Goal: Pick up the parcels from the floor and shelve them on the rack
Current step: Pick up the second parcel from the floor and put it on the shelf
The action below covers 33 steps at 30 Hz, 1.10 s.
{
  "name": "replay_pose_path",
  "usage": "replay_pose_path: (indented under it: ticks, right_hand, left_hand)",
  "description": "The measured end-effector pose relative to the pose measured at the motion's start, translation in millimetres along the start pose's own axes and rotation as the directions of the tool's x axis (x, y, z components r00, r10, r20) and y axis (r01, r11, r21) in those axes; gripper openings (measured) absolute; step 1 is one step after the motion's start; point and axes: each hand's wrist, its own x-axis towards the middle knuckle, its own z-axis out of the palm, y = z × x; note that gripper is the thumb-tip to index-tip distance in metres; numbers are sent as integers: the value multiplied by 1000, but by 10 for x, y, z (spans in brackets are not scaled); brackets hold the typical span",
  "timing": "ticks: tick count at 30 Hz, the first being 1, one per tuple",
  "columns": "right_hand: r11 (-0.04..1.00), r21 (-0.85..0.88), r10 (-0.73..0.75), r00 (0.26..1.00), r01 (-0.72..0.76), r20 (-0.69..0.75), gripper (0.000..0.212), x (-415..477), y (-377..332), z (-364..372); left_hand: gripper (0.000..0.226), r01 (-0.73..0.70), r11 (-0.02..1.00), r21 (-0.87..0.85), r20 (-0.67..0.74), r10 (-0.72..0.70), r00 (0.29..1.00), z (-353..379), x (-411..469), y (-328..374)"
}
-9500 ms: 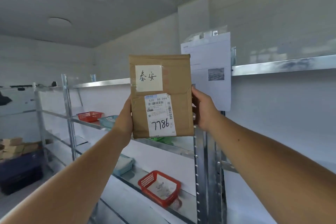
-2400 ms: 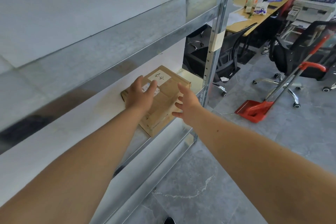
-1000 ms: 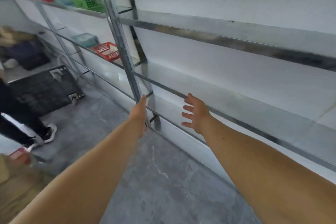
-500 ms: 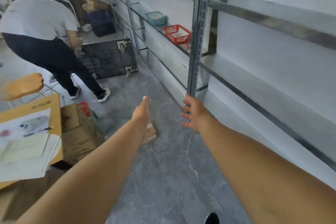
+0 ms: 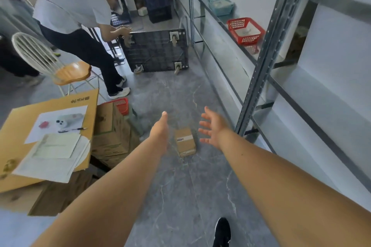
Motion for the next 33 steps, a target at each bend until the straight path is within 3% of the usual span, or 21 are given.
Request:
replay_pose_path:
  ticks: [16,20,24,33]
  right_hand:
    - [992,-76,107,994,-105,23,58,1171,-521,-183]
    - [987,-70,141,990,-141,-3,49,1472,-573,-20]
    - [989,-51,140,990,-141,-27,53,1837,-657,230]
    - [968,-84,234,971,-237,-41,39,2673,-498,982]
  left_hand:
    - [73,94,995,-42,-57,-96,994,618,1032,282]
    - [70,106,994,-34,-28,-107,994,579,1396,450]
    - [66,108,993,-39,-1,-108,994,455,1763,634]
    - [69,233,973,5,68,-233,970,15,2744,744]
